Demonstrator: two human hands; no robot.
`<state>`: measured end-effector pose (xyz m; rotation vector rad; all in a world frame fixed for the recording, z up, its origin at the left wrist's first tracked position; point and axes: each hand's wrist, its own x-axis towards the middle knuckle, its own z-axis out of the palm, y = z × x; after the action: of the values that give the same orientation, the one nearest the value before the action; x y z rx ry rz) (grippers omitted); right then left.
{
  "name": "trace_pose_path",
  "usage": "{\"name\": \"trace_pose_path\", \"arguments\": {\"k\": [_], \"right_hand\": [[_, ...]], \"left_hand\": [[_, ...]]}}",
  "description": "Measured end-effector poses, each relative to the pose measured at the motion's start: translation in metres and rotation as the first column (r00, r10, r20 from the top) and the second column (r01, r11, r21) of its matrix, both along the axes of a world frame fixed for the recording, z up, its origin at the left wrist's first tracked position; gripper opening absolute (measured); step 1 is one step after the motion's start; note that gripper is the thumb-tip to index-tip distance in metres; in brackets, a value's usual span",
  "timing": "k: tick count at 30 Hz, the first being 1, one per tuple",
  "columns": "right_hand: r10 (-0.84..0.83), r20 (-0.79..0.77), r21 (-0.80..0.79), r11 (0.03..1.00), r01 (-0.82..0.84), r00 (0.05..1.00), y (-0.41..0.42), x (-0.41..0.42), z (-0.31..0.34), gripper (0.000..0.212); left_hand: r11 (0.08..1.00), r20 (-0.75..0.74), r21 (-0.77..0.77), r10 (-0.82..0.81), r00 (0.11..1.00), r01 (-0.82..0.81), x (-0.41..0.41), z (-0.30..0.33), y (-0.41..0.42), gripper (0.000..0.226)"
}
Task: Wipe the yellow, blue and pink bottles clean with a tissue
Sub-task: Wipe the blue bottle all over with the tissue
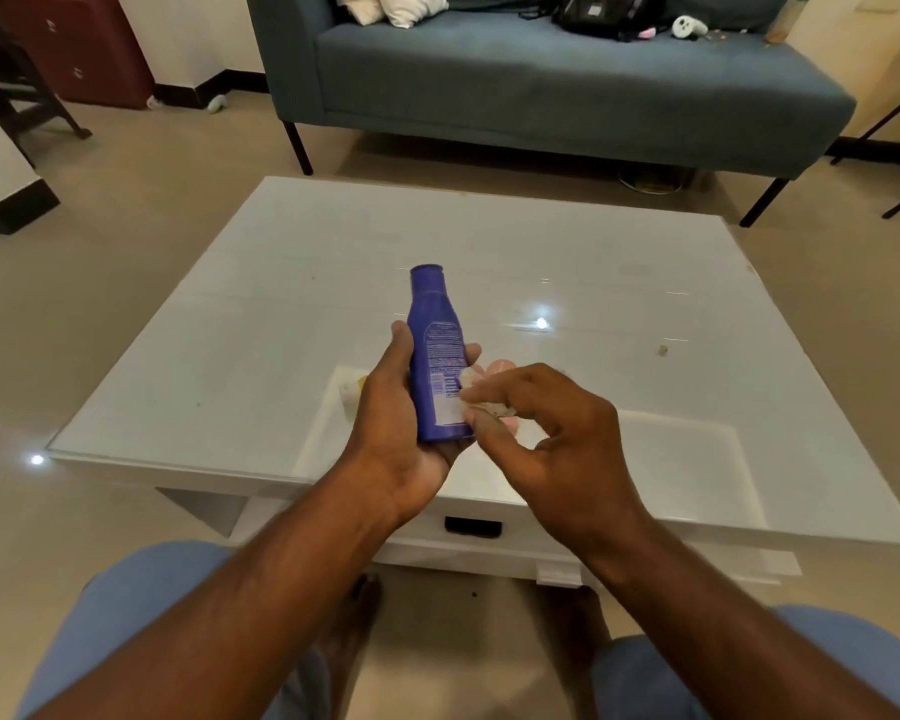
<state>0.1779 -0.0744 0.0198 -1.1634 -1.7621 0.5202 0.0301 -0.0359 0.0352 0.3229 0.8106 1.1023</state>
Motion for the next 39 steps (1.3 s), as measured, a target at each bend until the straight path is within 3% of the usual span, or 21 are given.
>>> {"name": "trace_pose_path", "arguments": {"k": [2,7,14,20,22,25,27,31,34,36,39], "right_hand": [[-0.029,0.013,0.032,0.999,0.028,1.0,0.0,0.0,0.002,0.035],[0.073,0.28,0.25,0.957,-0.146,0.957,-0.011,-0.014,-0.003,0.031],[0.03,0.238,0.225,0.971,-0.085,0.971,-0.002,0.011,0.004,0.023],[0.104,0.31,0.25,0.95,-0.187,0.945,-0.009,-0.005,0.0,0.028],[0.067,0.264,0.234,0.963,-0.132,0.962,-0.002,0.001,0.003,0.026],[-0.048,0.029,0.091,0.995,0.045,0.998,0.009,0.015,0.008,0.033],[-0.035,0.076,0.108,0.994,0.027,0.996,0.005,0.011,0.006,0.033],[0.138,0.28,0.156,0.97,-0.187,0.95,-0.008,-0.004,0.002,0.036],[0.017,0.226,0.167,0.984,-0.056,0.974,0.006,0.007,0.006,0.035],[-0.119,0.156,0.148,0.984,0.096,0.981,0.014,0.017,0.009,0.034],[-0.04,0.203,0.112,0.994,0.017,0.978,0.003,0.009,0.008,0.035]], "left_hand": [[1.0,0.073,-0.025,0.016,0.997,-0.014,-0.002,0.0,0.001,0.056],[0.993,0.168,-0.103,-0.034,0.985,0.052,0.003,0.002,-0.003,0.06],[0.998,0.167,-0.047,0.037,0.985,-0.03,-0.004,0.007,-0.001,0.06],[0.989,0.124,-0.103,-0.089,0.988,0.102,0.009,0.009,-0.011,0.056],[0.992,0.052,-0.081,-0.09,0.995,0.094,0.012,0.008,-0.014,0.053],[0.996,-0.06,-0.043,-0.078,0.995,0.075,0.017,0.003,-0.018,0.045],[0.997,-0.095,-0.044,-0.071,0.993,0.067,0.015,0.002,-0.019,0.047],[0.994,-0.108,-0.05,-0.098,0.989,0.093,0.005,0.004,-0.014,0.058],[0.989,-0.269,0.021,-0.138,0.953,0.149,0.014,0.003,-0.018,0.049],[0.976,-0.356,0.024,-0.194,0.914,0.217,0.021,0.004,-0.02,0.066],[0.983,-0.431,0.004,-0.163,0.887,0.183,0.019,0.009,-0.018,0.08]]}}
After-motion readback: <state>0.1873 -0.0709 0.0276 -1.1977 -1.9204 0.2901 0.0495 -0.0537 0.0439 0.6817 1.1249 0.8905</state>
